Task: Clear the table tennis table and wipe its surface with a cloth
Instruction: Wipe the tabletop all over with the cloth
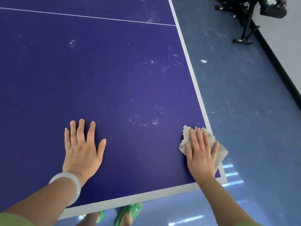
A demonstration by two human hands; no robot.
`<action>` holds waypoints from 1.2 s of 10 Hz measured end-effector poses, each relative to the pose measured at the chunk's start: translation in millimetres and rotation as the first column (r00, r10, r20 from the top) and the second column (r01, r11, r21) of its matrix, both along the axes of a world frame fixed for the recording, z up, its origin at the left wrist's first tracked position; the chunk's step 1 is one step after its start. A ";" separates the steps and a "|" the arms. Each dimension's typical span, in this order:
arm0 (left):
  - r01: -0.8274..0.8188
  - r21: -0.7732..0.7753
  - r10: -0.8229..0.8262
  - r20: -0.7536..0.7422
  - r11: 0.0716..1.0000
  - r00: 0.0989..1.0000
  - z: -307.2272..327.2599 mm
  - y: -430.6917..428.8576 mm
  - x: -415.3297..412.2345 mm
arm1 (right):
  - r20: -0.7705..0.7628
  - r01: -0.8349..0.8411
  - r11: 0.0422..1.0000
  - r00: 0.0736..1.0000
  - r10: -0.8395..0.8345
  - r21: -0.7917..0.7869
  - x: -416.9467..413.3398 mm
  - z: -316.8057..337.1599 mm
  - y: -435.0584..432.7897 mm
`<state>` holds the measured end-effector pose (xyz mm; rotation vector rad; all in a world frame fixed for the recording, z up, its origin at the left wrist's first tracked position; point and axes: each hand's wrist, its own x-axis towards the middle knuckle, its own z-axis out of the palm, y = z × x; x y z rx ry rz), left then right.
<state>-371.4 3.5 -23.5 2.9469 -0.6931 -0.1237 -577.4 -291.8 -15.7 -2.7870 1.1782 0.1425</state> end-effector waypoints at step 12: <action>-0.003 0.014 0.003 0.013 1.000 1.000 0.3 -1.7 -0.9 | 0.041 -0.513 0.858 0.858 0.511 0.035 166.8 -4.7 -22.1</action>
